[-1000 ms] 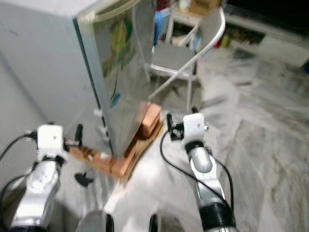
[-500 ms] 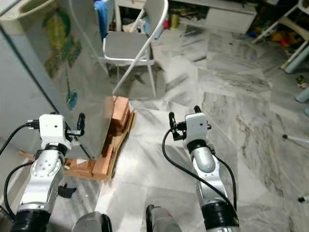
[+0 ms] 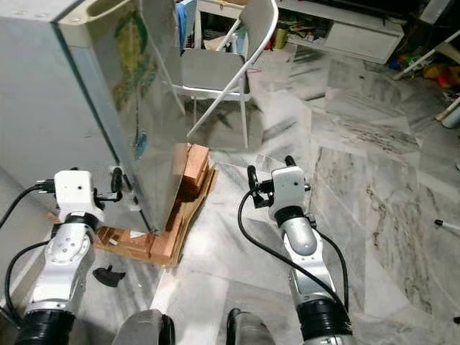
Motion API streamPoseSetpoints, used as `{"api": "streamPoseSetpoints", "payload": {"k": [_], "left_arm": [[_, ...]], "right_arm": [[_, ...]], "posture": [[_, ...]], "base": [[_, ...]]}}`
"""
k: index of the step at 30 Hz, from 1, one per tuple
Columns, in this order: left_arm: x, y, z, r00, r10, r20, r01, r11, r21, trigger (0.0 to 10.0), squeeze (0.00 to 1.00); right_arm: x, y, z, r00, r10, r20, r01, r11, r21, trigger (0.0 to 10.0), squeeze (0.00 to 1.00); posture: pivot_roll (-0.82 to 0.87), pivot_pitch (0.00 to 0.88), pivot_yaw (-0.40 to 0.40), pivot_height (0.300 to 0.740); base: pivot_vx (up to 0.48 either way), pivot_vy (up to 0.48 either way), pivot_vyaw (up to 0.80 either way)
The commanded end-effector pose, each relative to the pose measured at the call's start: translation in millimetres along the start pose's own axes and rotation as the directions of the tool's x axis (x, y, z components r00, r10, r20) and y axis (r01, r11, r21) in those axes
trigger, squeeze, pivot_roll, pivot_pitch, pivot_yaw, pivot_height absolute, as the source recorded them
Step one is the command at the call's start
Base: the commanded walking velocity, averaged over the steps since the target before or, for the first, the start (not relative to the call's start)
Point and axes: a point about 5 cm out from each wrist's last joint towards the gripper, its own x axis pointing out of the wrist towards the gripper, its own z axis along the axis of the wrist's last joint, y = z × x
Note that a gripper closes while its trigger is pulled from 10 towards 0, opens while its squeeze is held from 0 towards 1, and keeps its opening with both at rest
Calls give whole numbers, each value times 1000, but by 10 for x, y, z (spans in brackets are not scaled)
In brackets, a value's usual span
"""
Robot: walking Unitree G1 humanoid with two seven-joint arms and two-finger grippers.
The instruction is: Restocking fridge
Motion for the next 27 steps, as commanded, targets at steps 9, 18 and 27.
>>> {"api": "streamPoseSetpoints", "payload": {"k": [9, 18, 27], "left_arm": [[-26, -163, 3, 998, -66, 8, 66, 998, -5, 10000, 0], [-43, -163, 11, 998, -56, 15, 56, 998, -1, 10000, 0], [-199, -151, -47, 998, -55, -17, 55, 998, 6, 10000, 0]], "right_arm": [[-38, -80, -35, 1000, -25, -17, 25, 1000, -11, 10000, 0], [-43, -74, -38, 1000, -21, -20, 21, 1000, -10, 10000, 0], [-51, -71, -51, 999, -6, -32, 5, 1000, -7, 10000, 0]], "posture": [[71, 101, -61, 740], [74, 105, -64, 740], [78, 109, -67, 740]], "base": [[319, 192, -605], [0, 0, -238], [0, 0, 0]]}}
